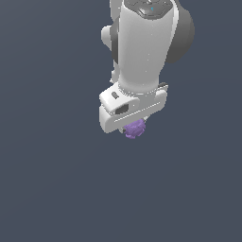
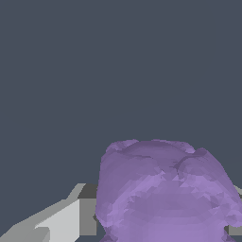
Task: Pick up the object and move it to a goal position.
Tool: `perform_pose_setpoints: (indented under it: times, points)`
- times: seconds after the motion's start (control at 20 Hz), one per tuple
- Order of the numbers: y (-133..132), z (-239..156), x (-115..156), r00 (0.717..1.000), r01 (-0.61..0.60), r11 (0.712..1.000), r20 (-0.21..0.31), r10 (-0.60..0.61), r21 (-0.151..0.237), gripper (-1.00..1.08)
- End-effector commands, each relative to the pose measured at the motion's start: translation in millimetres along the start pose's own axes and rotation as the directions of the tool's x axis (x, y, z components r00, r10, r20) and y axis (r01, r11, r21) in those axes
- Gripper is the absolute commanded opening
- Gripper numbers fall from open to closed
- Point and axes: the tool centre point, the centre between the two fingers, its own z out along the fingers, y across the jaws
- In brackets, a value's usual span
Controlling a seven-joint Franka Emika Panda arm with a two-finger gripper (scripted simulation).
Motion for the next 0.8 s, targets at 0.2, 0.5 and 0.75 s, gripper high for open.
perform_pose_setpoints:
  times: [0.2, 0.5, 0.75]
  points:
    - [-8.0, -40.5, 17.5, 1.000, -0.001, 1.000, 0.001, 0.001, 0.001, -1.00]
    - [-11.2, -59.0, 26.5, 1.000, -0.001, 1.000, 0.001, 0.001, 0.001, -1.00]
    - [-12.2, -65.1, 29.6, 1.000, -0.001, 1.000, 0.001, 0.001, 0.001, -1.00]
